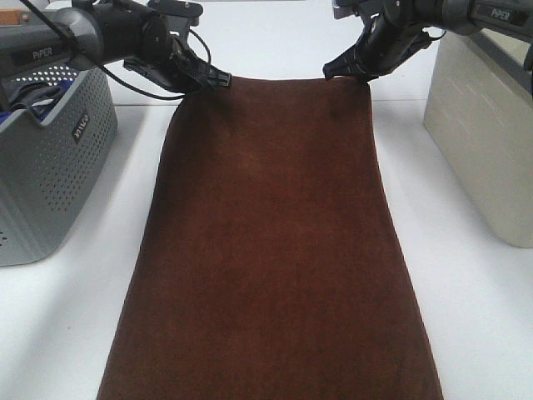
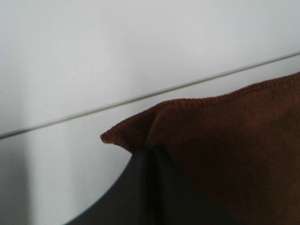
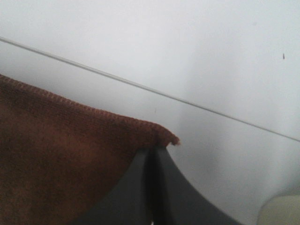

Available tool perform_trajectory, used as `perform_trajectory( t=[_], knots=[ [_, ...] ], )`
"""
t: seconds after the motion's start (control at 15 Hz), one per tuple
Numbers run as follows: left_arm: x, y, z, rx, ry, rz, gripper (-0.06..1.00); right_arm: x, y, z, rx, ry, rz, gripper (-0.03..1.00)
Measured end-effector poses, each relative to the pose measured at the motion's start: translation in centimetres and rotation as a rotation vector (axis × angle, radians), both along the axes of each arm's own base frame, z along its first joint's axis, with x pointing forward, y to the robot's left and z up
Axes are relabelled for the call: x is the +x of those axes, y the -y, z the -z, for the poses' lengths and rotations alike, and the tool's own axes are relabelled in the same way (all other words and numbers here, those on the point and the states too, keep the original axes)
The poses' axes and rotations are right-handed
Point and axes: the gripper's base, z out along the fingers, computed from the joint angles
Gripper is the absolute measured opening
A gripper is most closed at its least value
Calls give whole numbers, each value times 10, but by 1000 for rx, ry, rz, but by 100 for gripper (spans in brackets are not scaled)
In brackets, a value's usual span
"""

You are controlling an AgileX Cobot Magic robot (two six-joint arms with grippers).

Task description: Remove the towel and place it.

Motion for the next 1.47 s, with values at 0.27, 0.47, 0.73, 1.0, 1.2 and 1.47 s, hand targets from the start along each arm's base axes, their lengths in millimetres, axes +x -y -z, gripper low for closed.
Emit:
perform_trajectory(
  t=[0.27,0.47,0.73,1.0,1.2,1.47],
  knots=[
    [8,-1,-3,-46,110,17,1,7,-3,-8,14,115,-33,0],
    [13,3,3,-72,180,39,1,11,-6,-9,29,182,-54,0],
    [17,6,2,-103,288,72,1,17,-9,15,40,208,-75,0],
    [24,-4,26,-112,307,65,1,22,-10,19,68,285,-95,0],
    [26,-10,28,-116,320,57,1,26,0,39,67,263,-78,0],
    [26,-10,46,-119,318,64,8,28,1,59,80,251,-72,8]
  ],
)
